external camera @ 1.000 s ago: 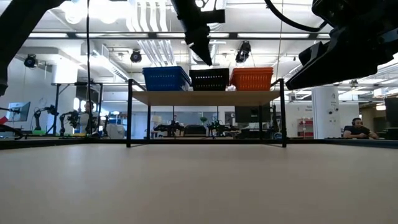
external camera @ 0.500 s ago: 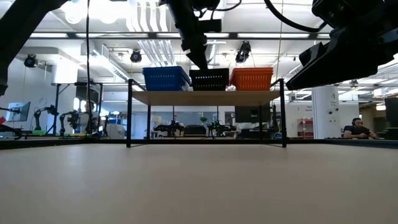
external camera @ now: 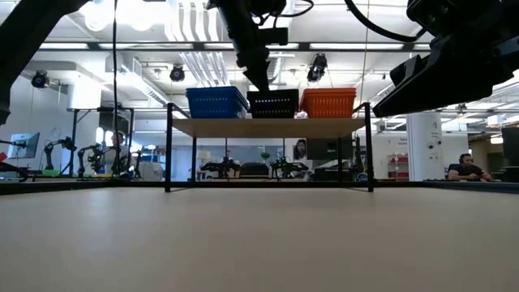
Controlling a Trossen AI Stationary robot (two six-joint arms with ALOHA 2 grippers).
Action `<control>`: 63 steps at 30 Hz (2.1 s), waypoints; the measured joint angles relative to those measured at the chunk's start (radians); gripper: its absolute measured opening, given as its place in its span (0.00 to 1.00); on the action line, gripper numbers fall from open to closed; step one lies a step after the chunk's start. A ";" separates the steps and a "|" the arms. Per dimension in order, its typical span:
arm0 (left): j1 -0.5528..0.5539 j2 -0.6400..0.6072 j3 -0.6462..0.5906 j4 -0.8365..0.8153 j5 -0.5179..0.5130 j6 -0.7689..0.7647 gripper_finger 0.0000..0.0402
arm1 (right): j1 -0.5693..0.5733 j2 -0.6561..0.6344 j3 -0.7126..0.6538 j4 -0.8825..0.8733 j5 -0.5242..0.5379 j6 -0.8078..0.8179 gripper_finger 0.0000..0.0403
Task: Stack baskets on shelf by color
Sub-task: Adjust the stacked black bins
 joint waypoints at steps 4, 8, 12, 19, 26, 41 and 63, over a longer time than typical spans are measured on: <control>-0.002 0.000 0.001 0.001 0.001 -0.026 0.17 | 0.000 0.000 0.000 0.000 0.000 0.000 0.13; -0.002 0.000 0.001 0.001 0.012 -0.059 0.15 | 0.000 0.000 0.000 0.000 0.000 0.000 0.13; -0.005 0.000 0.002 0.001 0.034 -0.102 0.15 | 0.000 0.000 0.000 0.000 0.000 0.000 0.13; -0.020 0.000 0.002 0.001 0.034 -0.164 0.15 | 0.000 0.000 0.000 0.000 0.000 0.000 0.13; -0.020 -0.011 0.003 0.001 0.026 -0.236 0.15 | 0.000 0.000 0.000 0.000 0.000 0.000 0.13; -0.004 -0.011 -0.001 0.002 0.023 -0.292 0.15 | 0.000 0.000 0.000 0.003 0.000 0.000 0.13; -0.003 -0.012 0.010 -0.007 -0.003 -0.399 0.15 | 0.000 0.000 0.000 0.003 0.000 0.000 0.13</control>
